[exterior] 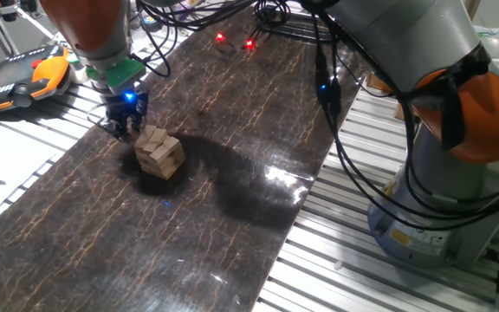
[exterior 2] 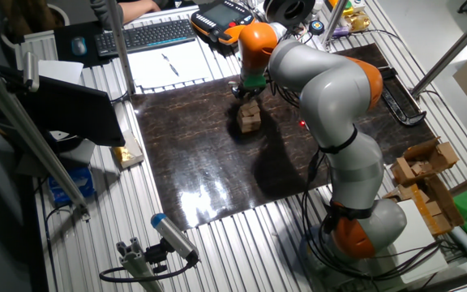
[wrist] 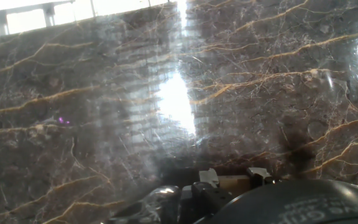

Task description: Play Jenga

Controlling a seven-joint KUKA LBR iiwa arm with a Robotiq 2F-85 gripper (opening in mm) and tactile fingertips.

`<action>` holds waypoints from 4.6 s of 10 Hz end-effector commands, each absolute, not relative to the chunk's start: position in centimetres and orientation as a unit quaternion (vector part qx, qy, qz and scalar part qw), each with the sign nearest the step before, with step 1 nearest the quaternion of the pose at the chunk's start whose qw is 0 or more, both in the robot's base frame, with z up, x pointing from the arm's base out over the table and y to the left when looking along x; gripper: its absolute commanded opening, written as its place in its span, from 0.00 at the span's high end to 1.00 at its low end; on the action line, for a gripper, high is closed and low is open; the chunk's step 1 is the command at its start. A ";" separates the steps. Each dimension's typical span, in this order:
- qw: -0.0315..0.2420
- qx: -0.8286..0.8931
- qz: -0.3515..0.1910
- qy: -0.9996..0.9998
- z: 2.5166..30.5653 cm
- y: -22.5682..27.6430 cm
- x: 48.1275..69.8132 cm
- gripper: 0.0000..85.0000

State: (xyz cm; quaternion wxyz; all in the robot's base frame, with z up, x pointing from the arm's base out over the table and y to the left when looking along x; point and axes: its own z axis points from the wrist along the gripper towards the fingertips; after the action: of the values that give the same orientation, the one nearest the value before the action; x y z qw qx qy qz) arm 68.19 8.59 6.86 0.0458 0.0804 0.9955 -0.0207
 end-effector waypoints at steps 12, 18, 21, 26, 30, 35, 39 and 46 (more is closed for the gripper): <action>0.047 0.093 -0.023 0.994 7.1 8.6 68.6 0.64; 0.042 0.095 -0.019 0.994 7.0 8.6 68.5 0.64; 0.042 0.100 -0.020 0.994 7.1 8.8 68.4 0.64; 0.053 0.094 -0.029 0.994 7.4 8.6 69.0 0.64; 0.063 0.098 -0.042 0.992 7.5 8.8 68.8 0.64; 0.068 0.103 -0.048 0.991 7.6 8.8 68.8 0.64; 0.074 0.100 -0.056 0.991 7.7 8.6 69.1 0.64; 0.075 0.090 -0.063 0.991 8.0 8.5 69.4 0.64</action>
State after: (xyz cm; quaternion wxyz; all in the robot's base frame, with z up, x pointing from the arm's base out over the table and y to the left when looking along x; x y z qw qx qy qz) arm 69.45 8.45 8.01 0.0755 0.0896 0.9911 -0.0625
